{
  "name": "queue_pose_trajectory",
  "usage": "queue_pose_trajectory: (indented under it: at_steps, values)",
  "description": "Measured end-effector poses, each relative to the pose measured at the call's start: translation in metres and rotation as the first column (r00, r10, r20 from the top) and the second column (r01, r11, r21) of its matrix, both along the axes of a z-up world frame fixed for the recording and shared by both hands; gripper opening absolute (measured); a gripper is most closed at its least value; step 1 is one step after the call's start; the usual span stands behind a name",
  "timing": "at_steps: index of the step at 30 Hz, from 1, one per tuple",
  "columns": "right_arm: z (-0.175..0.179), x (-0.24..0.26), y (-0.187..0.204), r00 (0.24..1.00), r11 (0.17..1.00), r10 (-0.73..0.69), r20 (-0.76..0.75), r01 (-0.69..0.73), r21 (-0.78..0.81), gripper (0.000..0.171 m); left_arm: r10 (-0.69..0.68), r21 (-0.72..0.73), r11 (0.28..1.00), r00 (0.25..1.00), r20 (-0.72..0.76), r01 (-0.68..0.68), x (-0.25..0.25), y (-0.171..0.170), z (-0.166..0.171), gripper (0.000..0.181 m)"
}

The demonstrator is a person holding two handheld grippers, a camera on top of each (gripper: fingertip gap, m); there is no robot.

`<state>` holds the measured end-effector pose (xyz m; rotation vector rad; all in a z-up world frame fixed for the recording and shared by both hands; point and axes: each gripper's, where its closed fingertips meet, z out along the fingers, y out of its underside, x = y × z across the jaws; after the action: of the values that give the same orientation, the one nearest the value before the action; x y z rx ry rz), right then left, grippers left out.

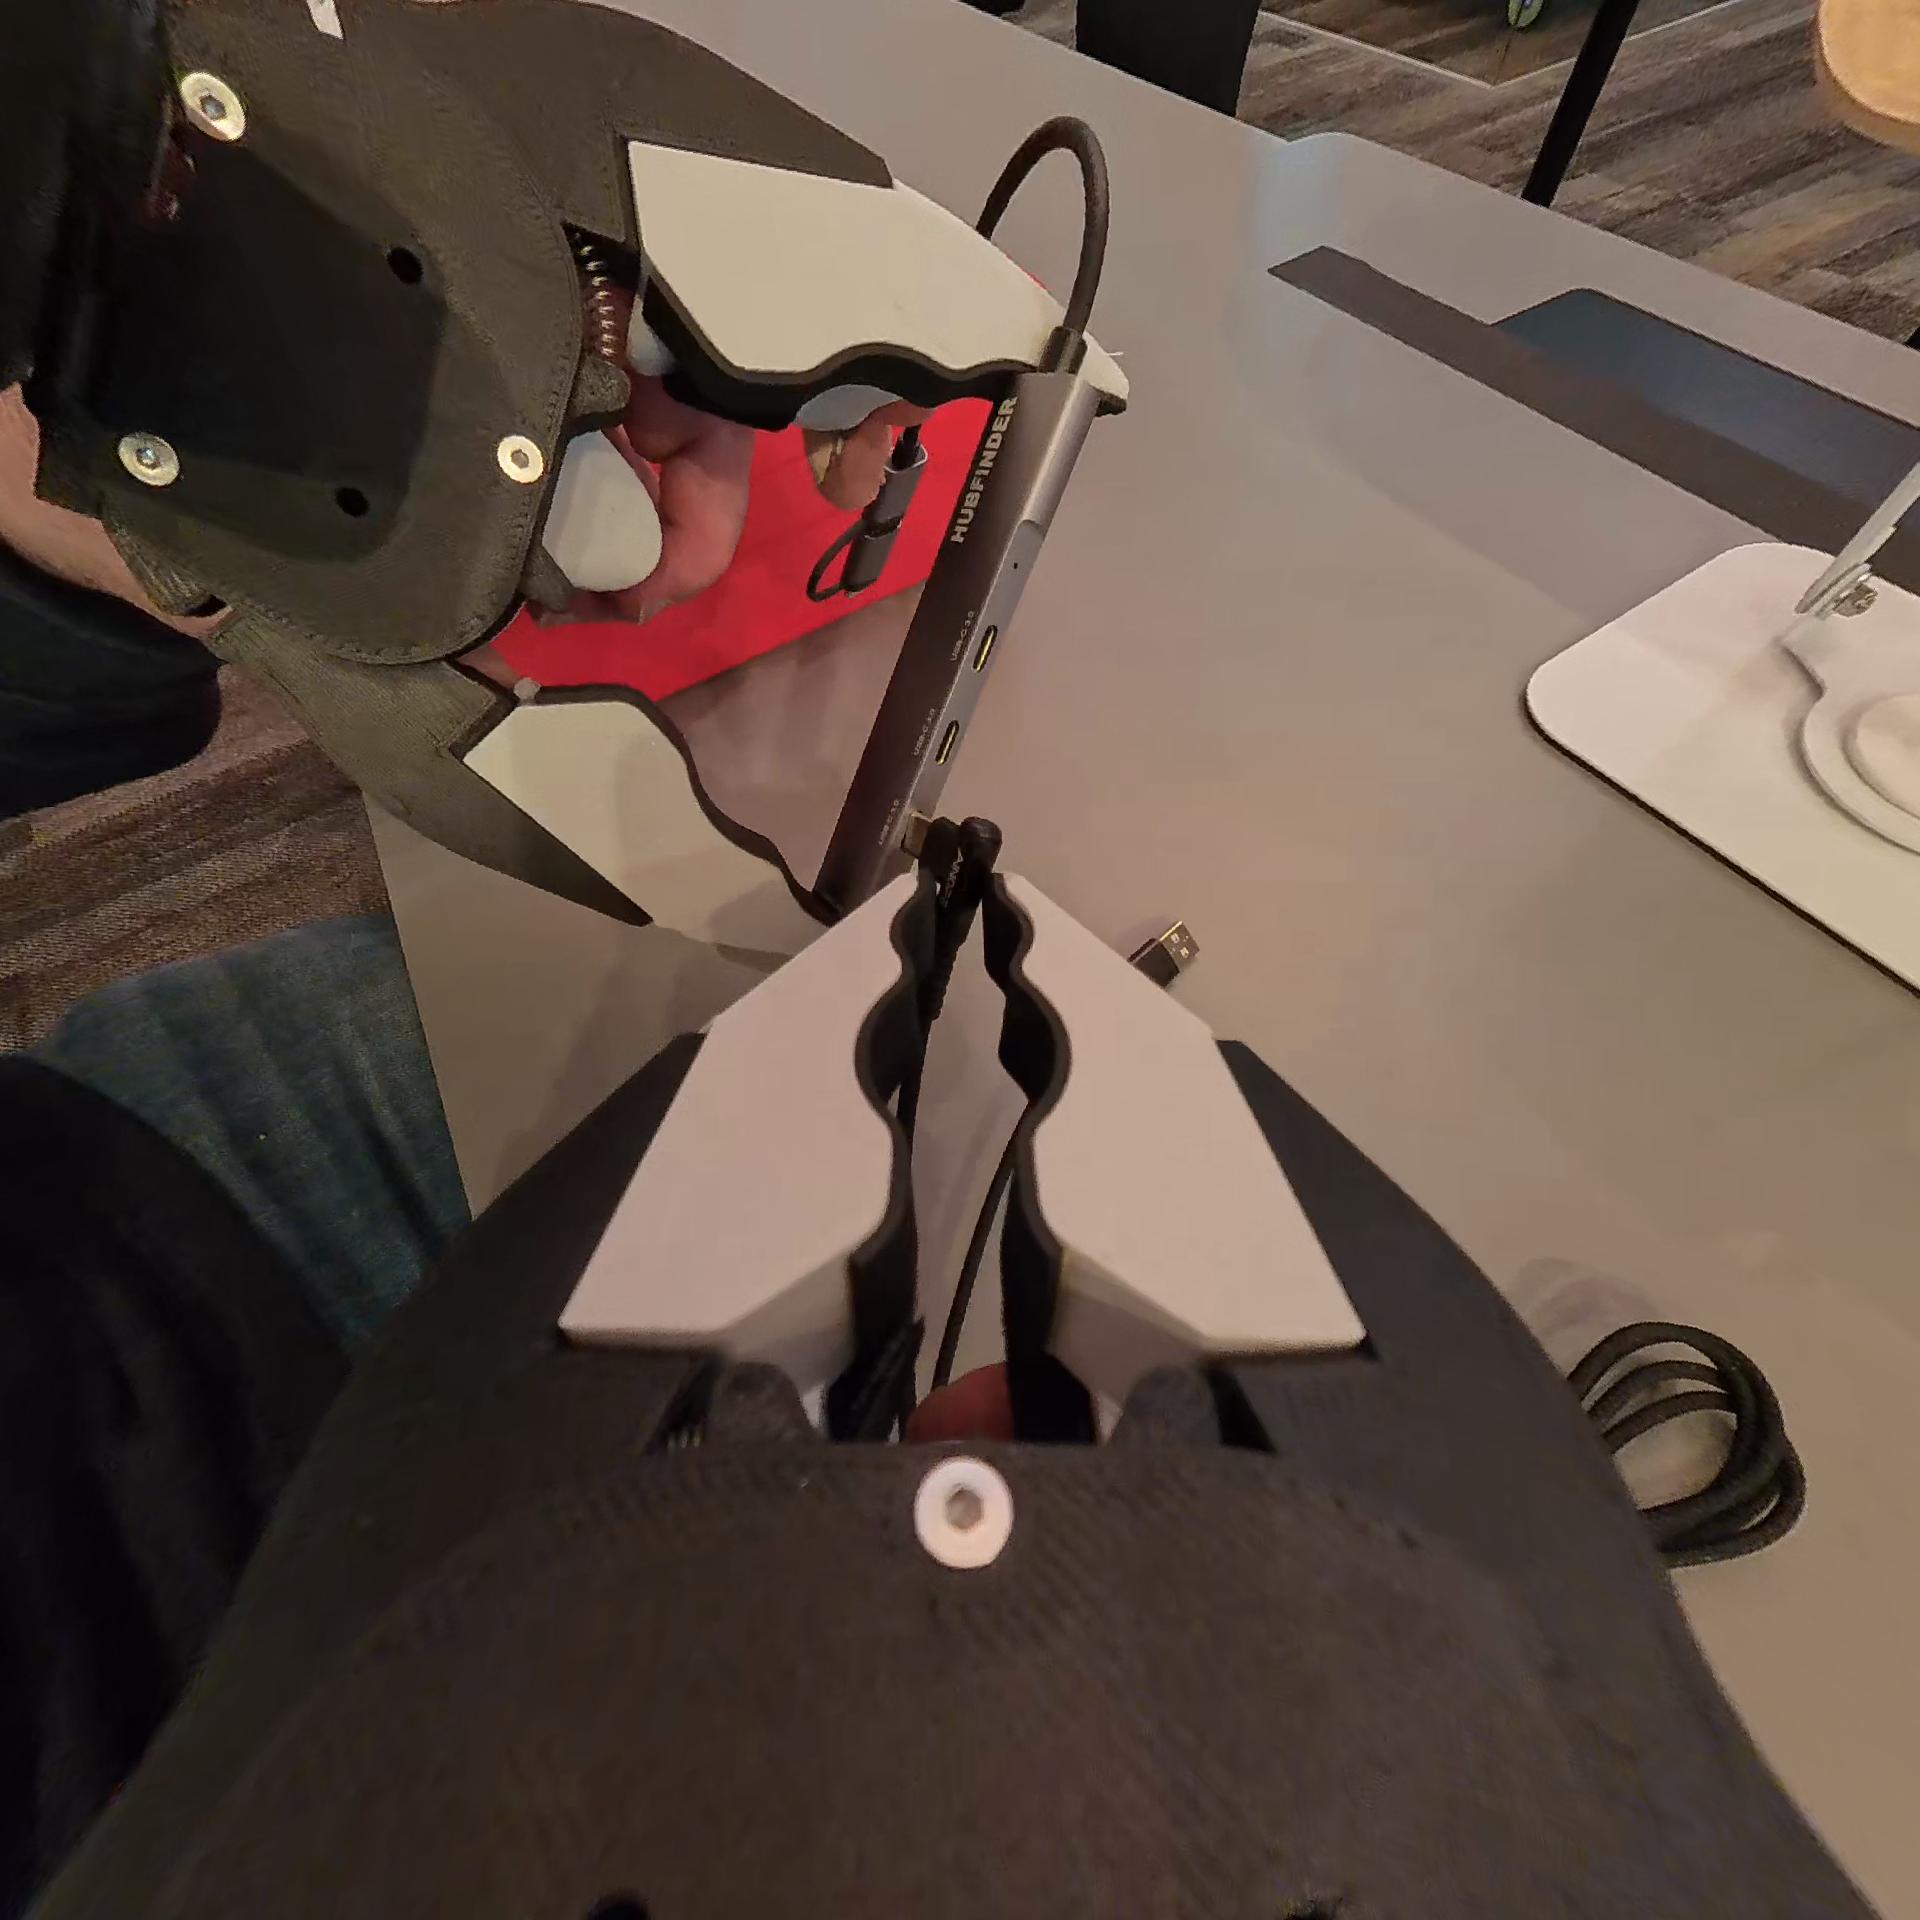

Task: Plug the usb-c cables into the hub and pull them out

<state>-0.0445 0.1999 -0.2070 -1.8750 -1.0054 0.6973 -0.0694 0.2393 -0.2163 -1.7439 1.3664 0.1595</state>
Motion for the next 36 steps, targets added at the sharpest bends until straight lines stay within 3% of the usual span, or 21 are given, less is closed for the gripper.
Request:
queue_pose_trajectory:
  at_steps: [9,21,36]
  values:
    - [0.0,0.0,-0.001,1.0,1.0,-0.019,0.005,0.019,0.0,0.005,0.015,0.122,0.992,0.998,-0.064,-0.007,0.004,0.002,0.007,0.126]
    - [0.007,0.002,-0.002,1.0,0.999,0.015,-0.022,-0.014,0.036,0.004,-0.004,0.218,0.976,0.999,-0.036,0.012,0.009,0.001,0.019,0.125]
    - [0.006,0.001,-0.003,0.998,1.0,0.026,-0.053,-0.026,0.017,0.005,-0.017,0.231,0.973,1.0,-0.013,0.019,0.013,-0.001,0.024,0.126]
